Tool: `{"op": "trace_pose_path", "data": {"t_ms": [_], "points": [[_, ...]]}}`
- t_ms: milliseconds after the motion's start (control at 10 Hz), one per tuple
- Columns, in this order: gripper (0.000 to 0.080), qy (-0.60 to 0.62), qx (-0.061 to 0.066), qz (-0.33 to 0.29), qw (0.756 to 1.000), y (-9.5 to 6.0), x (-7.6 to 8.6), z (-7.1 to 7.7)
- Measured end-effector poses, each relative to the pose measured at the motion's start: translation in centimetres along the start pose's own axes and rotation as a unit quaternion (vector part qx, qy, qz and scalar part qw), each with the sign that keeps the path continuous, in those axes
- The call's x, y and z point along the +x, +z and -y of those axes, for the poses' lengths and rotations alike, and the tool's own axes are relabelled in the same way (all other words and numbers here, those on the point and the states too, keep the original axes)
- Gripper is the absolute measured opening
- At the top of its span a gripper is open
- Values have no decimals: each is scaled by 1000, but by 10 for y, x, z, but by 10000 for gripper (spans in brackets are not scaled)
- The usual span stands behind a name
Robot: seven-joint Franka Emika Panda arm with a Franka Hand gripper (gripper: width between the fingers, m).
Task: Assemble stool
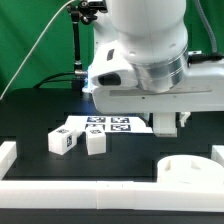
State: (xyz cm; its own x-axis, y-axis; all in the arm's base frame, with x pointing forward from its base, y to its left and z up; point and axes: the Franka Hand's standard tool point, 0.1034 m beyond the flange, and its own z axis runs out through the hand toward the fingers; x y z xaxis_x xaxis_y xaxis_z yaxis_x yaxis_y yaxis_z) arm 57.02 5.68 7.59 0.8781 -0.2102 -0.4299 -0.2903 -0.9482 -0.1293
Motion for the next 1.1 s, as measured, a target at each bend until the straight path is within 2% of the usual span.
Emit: {"op": "trace_pose_path", "data": {"t_ms": [400, 500, 600, 700, 1100], "points": [[337, -7, 4, -147, 989, -7, 12, 5], [337, -16, 3, -163, 986, -20, 7, 7], [337, -17, 8, -187, 982, -37, 7, 9], [337, -17, 11, -218, 976, -47, 7, 8], [337, -19, 17, -343, 939, -44, 8, 10]]}}
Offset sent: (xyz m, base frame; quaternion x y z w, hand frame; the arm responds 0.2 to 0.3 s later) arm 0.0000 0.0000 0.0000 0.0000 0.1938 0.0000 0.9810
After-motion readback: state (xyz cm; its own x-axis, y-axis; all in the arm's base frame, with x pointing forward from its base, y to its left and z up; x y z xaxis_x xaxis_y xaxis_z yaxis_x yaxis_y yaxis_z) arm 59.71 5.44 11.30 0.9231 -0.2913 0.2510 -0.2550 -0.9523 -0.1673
